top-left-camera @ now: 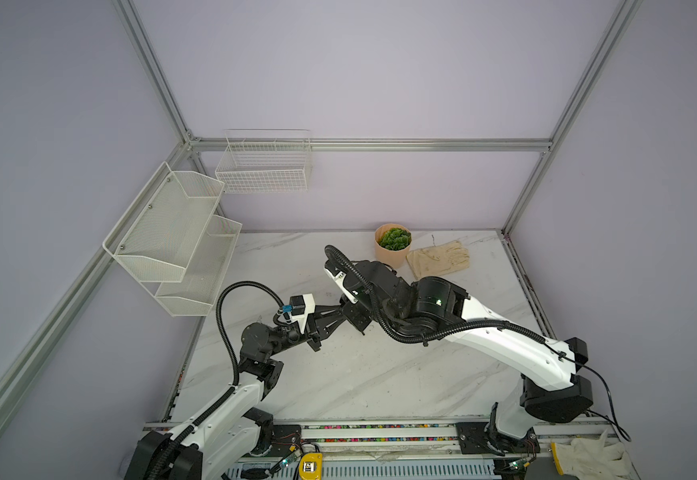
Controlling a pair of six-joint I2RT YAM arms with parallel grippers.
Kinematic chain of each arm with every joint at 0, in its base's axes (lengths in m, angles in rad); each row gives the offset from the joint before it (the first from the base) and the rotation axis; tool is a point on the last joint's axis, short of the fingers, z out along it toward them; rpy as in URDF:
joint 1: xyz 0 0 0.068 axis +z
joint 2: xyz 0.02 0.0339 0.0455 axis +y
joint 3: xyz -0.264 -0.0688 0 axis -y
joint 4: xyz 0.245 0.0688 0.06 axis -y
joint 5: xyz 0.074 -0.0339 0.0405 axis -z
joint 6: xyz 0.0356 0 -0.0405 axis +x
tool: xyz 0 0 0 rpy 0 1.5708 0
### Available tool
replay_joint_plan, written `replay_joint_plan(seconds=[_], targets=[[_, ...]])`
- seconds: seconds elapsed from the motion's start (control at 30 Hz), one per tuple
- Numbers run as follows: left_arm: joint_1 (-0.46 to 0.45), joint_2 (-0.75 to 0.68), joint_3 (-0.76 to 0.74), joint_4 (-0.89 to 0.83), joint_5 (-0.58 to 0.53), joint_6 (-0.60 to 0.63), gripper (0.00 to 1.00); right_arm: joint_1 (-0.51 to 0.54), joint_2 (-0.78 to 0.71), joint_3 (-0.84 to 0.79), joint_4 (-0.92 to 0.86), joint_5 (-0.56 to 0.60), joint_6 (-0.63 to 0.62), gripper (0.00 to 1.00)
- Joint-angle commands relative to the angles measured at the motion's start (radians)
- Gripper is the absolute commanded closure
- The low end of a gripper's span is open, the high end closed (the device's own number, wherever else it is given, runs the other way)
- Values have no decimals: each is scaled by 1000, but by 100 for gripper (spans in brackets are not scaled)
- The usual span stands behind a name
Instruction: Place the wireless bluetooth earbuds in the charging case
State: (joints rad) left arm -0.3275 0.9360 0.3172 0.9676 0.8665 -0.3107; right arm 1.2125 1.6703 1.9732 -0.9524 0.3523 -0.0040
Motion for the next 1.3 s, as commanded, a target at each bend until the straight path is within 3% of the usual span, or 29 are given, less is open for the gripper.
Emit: replay_joint_plan(seconds=[0.0, 0.1, 0.3, 0.9, 1.27], targets=[[-5, -15, 63, -8, 44, 68, 100, -1, -31, 21, -42, -8, -41, 89], [-5, -7, 80, -15, 78, 78, 100, 0, -53, 0, -43, -95, -99, 88], [-5, -8, 89, -20, 109, 91, 100, 0, -71, -18, -82, -156, -145, 89], [-5, -16, 68, 43, 82, 44, 100, -1, -124, -133, 64, -85, -188, 92], [-5, -9, 64, 64, 62, 30, 100, 0, -122, -145, 71, -126, -175, 93]])
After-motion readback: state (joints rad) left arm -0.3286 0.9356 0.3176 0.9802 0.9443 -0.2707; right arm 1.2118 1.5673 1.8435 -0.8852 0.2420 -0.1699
